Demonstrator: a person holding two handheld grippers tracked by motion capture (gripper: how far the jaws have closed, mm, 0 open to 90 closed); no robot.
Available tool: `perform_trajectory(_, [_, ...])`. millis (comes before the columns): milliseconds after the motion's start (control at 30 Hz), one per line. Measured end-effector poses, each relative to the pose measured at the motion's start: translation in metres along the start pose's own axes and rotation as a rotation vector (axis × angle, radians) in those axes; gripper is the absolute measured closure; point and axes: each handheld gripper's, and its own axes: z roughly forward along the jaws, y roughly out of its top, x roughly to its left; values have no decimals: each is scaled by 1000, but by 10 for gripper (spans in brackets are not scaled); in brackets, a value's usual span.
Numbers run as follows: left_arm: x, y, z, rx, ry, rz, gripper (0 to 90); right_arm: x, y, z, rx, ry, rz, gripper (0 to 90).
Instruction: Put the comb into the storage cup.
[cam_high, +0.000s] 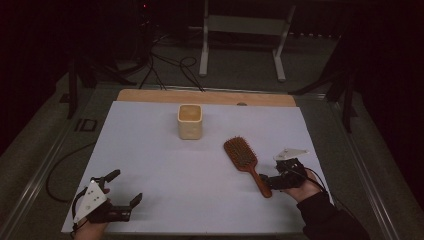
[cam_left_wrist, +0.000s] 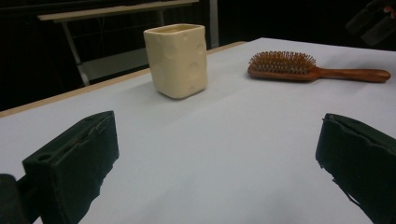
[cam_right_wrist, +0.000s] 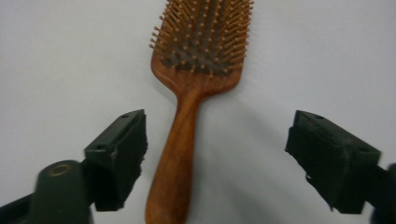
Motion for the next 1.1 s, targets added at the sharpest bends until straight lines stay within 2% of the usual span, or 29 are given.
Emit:
perform_trajectory(100, [0, 0, 0, -2, 2, -1, 0, 1, 3, 3, 12, 23, 13, 98])
perform_trajectory(200, [0, 0, 0, 0, 0, 1, 0, 3, 6, 4, 4, 26, 14, 97])
perform_trajectory(267, [0, 0, 0, -2, 1, -1, 0, 4, 8, 4, 12, 44, 7, 135])
perform_trajectory(333, [0, 0, 0, -2, 1, -2, 0, 5, 10, 4, 9, 54, 16, 126])
perform_trajectory(433, [0, 0, 0, -4, 0, -1, 0, 8, 13, 6, 17, 51, -2, 139])
perform_trajectory(567, [0, 0, 0, 0, -2, 0, 0, 9, 17, 11, 52, 79, -12, 161])
perform_trajectory(633, [0, 0, 0, -3, -1, -2, 0, 12, 18, 14, 74, 54, -27, 163])
perform_trajectory(733, [0, 0, 0, -1, -3, -2, 0, 15, 19, 19, 102, 51, -28, 147])
perform_trajectory(867, [0, 0, 0, -1, -5, -2, 0, 19, 23, 23, 111, 39, -33, 136])
perform_trajectory(1000, [0, 0, 0, 0, -4, -2, 0, 24, 27, 28, 124, 31, -62, 142])
perform_trajectory(1100, [0, -1, 0, 1, -6, -2, 0, 24, 30, 34, 146, 30, -50, 136])
